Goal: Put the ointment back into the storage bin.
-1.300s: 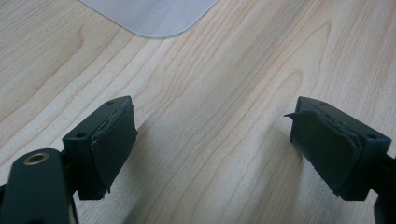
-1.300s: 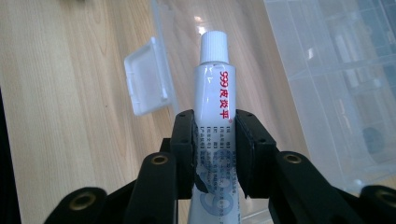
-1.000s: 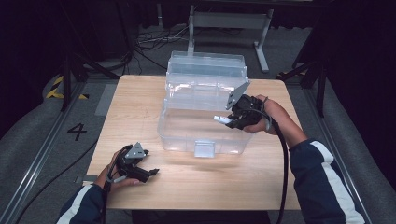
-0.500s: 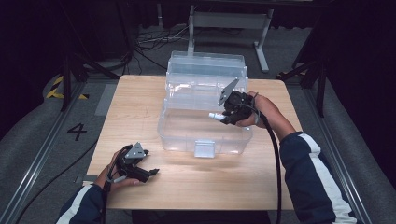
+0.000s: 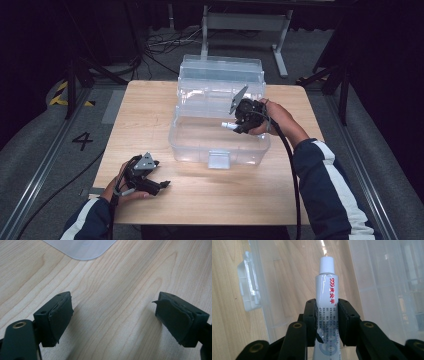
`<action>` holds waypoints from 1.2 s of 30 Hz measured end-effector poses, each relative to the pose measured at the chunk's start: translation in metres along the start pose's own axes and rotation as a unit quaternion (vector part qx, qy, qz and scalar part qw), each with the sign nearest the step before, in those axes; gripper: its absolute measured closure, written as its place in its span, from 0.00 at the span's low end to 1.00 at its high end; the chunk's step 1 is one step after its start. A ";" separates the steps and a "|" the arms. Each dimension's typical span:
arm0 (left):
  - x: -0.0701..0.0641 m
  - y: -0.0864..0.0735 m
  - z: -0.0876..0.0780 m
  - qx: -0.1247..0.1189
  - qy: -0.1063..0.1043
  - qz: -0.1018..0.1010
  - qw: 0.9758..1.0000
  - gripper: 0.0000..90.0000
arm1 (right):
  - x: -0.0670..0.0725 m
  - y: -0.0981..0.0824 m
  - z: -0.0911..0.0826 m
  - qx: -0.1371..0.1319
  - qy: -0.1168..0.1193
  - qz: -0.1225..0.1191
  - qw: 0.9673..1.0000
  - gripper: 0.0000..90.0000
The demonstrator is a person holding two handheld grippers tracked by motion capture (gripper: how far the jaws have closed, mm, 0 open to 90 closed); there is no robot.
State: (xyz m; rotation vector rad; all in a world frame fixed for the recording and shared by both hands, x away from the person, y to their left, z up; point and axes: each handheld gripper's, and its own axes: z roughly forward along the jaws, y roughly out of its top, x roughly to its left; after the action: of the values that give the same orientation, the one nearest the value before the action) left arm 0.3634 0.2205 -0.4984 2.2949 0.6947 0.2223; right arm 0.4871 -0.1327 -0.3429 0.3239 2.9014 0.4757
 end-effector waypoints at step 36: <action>0.000 0.000 0.000 0.000 0.000 0.000 1.000 0.16 | 0.006 -0.014 0.059 0.063 0.037 -0.009 0.997 0.79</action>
State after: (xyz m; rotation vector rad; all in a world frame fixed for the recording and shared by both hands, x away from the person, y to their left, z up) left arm 0.3634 0.2205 -0.4984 2.2948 0.6941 0.2226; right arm 0.4913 -0.1270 -0.4040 0.3037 3.0107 0.3099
